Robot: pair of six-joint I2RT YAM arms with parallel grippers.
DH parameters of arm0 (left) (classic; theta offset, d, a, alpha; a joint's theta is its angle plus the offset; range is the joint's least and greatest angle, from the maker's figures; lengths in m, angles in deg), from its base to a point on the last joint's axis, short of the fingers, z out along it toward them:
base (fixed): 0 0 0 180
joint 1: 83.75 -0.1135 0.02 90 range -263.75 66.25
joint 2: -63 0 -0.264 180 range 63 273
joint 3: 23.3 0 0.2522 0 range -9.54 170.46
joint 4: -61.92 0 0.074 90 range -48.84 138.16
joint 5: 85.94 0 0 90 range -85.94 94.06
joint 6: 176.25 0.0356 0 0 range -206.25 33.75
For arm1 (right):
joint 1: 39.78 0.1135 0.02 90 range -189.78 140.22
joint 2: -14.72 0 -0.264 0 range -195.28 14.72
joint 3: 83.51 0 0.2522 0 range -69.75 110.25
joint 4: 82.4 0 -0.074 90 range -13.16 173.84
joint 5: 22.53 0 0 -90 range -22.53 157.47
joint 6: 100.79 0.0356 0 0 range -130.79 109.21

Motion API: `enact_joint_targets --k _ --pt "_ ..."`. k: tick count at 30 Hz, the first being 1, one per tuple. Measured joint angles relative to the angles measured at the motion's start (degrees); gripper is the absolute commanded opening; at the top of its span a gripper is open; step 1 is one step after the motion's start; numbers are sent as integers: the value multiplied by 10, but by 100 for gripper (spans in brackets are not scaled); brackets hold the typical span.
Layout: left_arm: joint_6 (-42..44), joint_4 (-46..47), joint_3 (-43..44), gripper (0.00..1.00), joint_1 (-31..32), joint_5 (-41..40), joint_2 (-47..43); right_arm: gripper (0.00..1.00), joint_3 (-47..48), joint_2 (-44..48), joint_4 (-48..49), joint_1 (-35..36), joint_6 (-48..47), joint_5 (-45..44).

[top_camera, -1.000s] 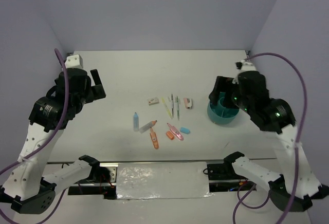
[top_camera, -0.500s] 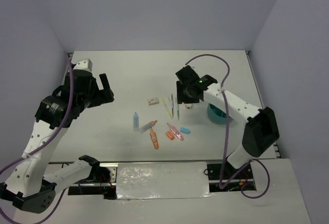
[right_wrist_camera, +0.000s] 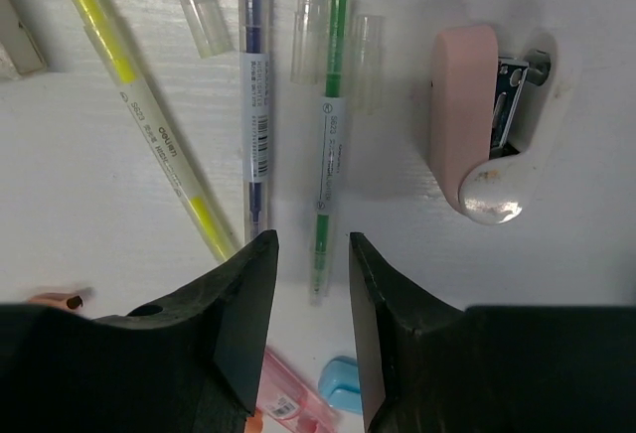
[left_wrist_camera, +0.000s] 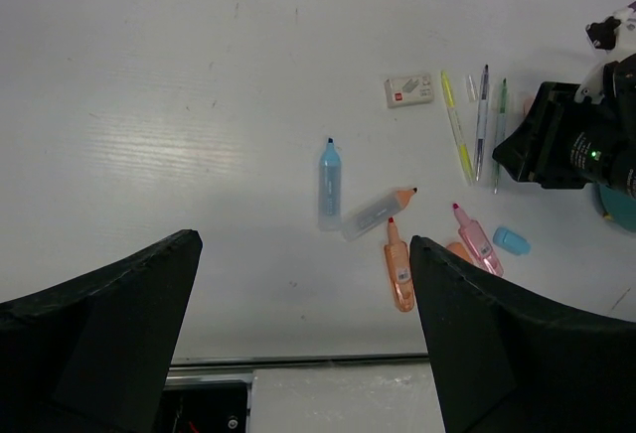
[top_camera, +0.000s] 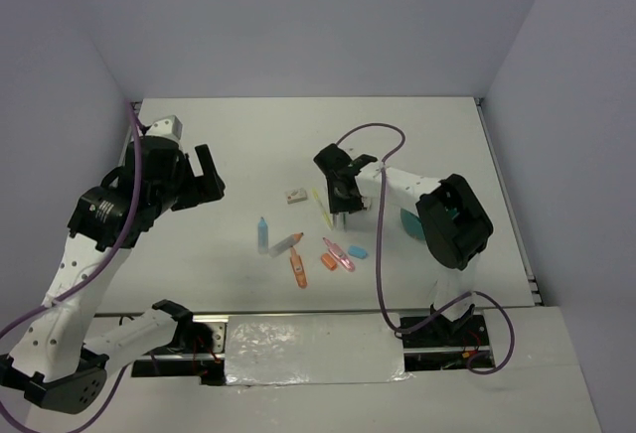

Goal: Sort the stationery into containers
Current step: Pick up the pen from the center of the board.

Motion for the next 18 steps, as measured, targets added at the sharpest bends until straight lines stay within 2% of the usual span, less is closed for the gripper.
enact_joint_targets --k 18 --pt "24 -22 -12 99 0 10 -18 32 0 -22 24 1 3 -20"
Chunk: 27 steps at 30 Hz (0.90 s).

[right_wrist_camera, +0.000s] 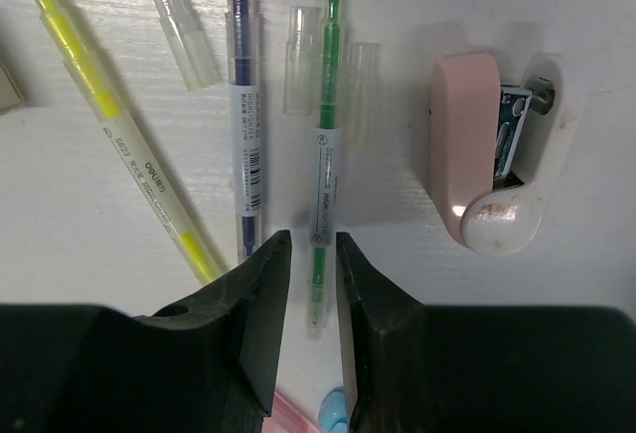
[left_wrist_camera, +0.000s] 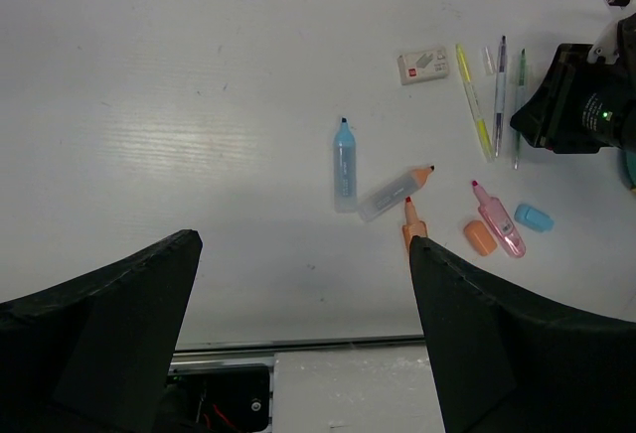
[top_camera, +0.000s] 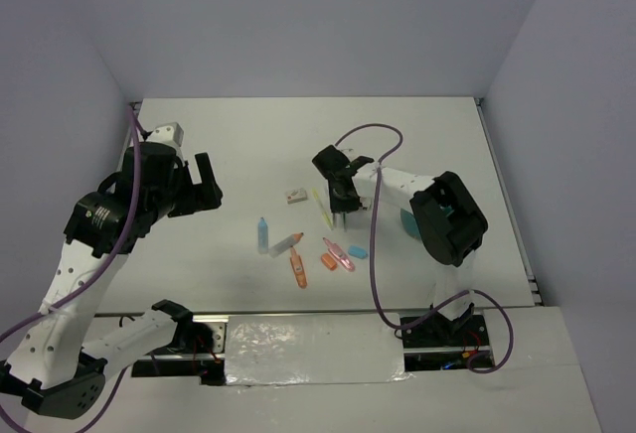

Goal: Sort the stationery into containers
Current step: Pick up the pen from the center of the board.

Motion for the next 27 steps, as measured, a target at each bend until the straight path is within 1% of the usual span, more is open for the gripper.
enact_joint_targets --k 10,11,12,14,22,24,27 --pt "6 -3 0 99 0 4 -1 29 -23 0 16 0 4 -4" --pt "6 -3 -1 99 0 4 -2 28 -25 1 19 0 4 -6" --pt "6 -3 -2 99 0 5 -3 23 -26 1 23 0 4 -6" --pt "6 -4 -4 99 0 5 -4 18 -26 1 27 0 5 -5" --pt "6 -7 -5 99 0 11 -5 12 -30 4 30 0 7 -7" --pt "6 -8 -5 99 0 13 -5 4 -29 5 27 0 8 -9" --pt "5 -8 -5 99 0 14 -3 2 -20 6 8 0 9 -17"
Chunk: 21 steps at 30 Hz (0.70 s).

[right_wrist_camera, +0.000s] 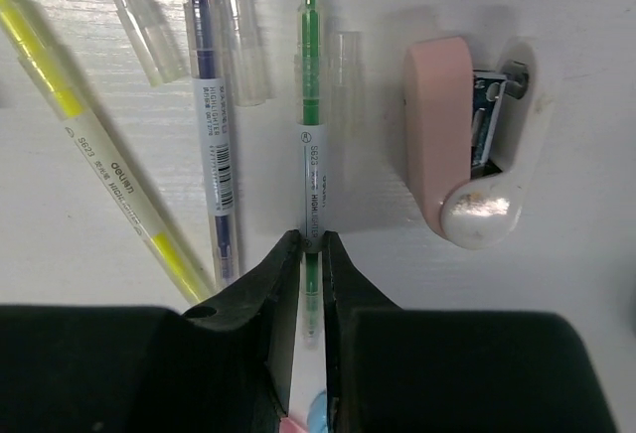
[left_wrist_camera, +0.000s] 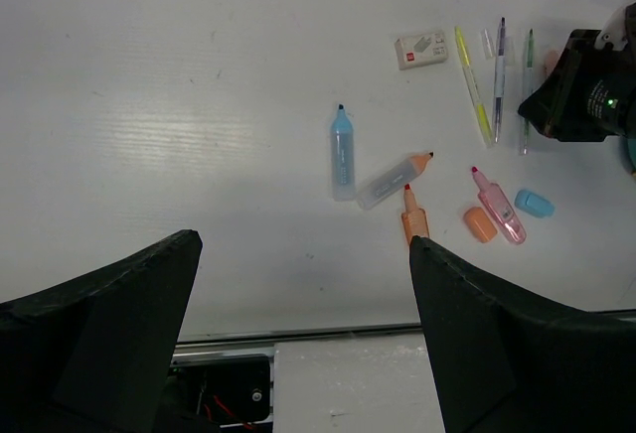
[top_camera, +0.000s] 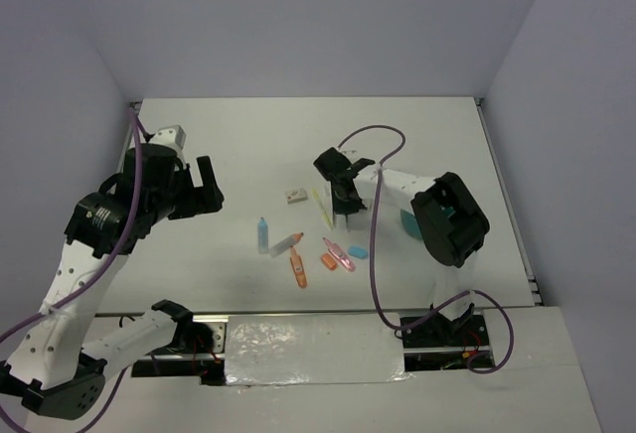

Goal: Sort the stationery into containers
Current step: Pick up the pen from the center of the board, then pick up the pen cap from the center of the board.

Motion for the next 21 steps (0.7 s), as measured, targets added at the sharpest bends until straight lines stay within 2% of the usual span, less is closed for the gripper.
enact_joint_targets --k 4,9,12,15,17,19,21 --pt "0 0 0 99 0 5 13 0 21 18 -29 0 0 -9" --pt "-9 14 1 99 0 29 66 0 55 86 -55 0 -5 -14" --pt "-37 37 1 99 7 40 127 0 78 146 -78 -4 -9 -15" --pt "-79 61 9 98 40 34 205 0 94 212 -104 -12 -12 -15" --pt "-109 79 30 92 74 28 266 0 94 252 -127 -21 -12 -15" --pt "-139 100 62 81 102 20 329 0 82 297 -142 -28 -13 -13" --pt "-162 127 95 76 121 19 385 0 60 342 -159 -35 -14 -12"
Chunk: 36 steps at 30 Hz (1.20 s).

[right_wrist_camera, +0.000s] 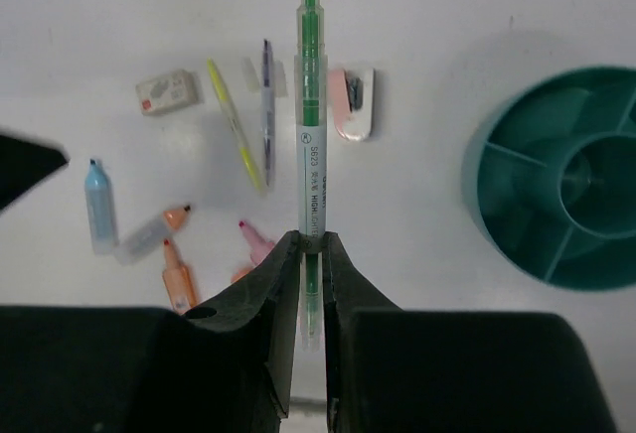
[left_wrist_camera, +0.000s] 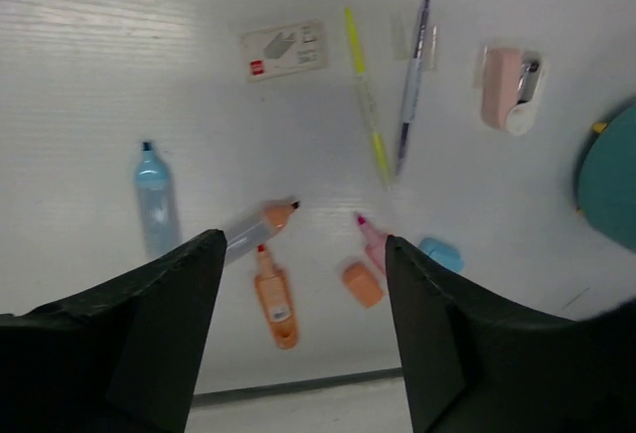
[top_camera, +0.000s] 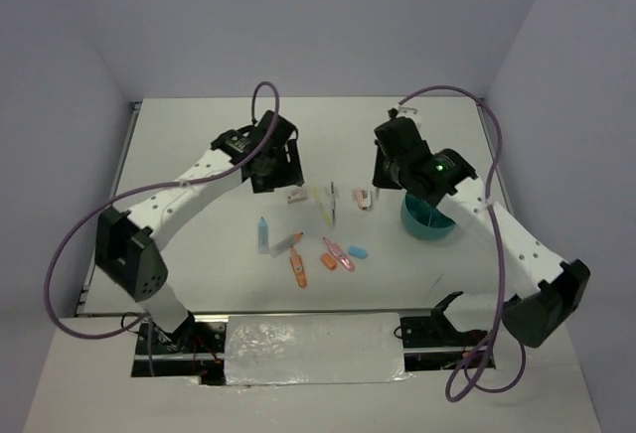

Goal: Sort the stationery into containers
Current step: Pick up the pen cap from the center of the board.

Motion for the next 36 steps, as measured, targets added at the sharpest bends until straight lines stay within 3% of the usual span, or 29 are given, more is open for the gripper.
enact_joint_targets --k 7,17,36 --pt "-64 37 160 53 18 -4 193 0 -57 106 -56 -3 -4 16" --pt "-115 14 316 41 38 -21 376 0 -108 169 -85 -4 -13 41" --pt "-140 -26 348 42 42 -46 436 0 -113 165 -84 -4 -59 61"
